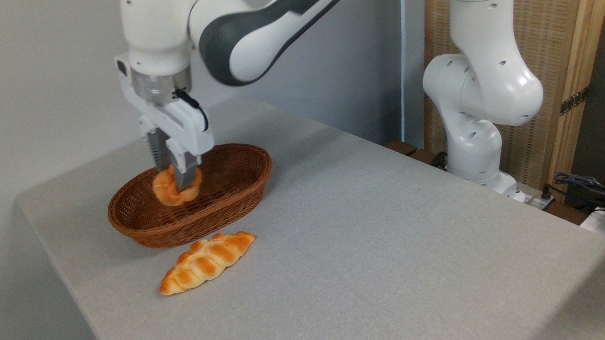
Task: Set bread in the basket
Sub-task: 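Lower the bun into the basket and open the gripper, then raise the open gripper up away from the basket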
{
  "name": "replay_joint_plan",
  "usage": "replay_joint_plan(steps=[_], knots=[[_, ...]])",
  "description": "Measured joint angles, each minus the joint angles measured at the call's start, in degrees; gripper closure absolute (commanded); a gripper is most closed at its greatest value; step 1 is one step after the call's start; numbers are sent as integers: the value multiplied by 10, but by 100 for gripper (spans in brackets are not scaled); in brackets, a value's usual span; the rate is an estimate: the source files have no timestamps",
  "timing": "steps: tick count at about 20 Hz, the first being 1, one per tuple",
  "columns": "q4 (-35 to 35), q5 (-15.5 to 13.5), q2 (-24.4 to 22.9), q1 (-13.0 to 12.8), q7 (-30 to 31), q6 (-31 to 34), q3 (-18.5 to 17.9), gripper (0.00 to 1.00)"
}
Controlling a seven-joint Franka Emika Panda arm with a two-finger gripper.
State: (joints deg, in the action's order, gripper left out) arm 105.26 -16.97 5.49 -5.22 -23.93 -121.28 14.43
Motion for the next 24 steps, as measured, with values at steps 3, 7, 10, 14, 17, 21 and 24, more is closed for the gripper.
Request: replay_joint_plan(steps=[3,7,10,14,17,21,24], knots=[[-5,0,20,-1,43,-26,17,0],[-9,0,21,0,46,-26,18,0],[-10,0,21,0,46,-26,18,0],[-11,0,20,1,47,-26,18,0],[-14,0,19,2,48,-26,18,0],[-29,1,13,5,48,-26,15,0],[-51,82,-30,12,37,49,-20,0]])
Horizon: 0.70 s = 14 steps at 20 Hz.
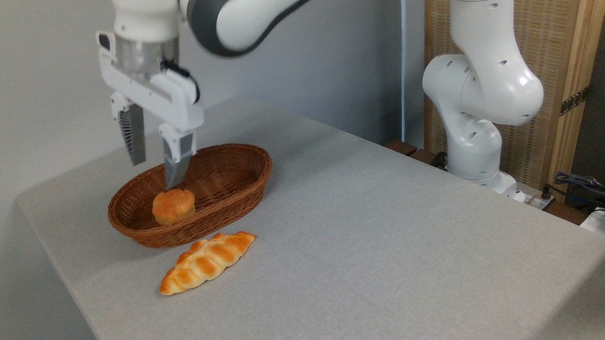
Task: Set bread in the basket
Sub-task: 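Raise the open gripper up away from the basket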
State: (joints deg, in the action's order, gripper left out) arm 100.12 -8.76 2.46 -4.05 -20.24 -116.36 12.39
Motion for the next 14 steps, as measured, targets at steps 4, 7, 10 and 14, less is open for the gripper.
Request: replay_joint_plan(steps=[4,7,10,14], knots=[[-46,20,-39,6,-114,171,-65,0],[-69,28,-41,8,-169,219,-104,0],[-70,60,-37,9,-177,220,-115,0],[-71,69,-34,6,-177,220,-115,0]])
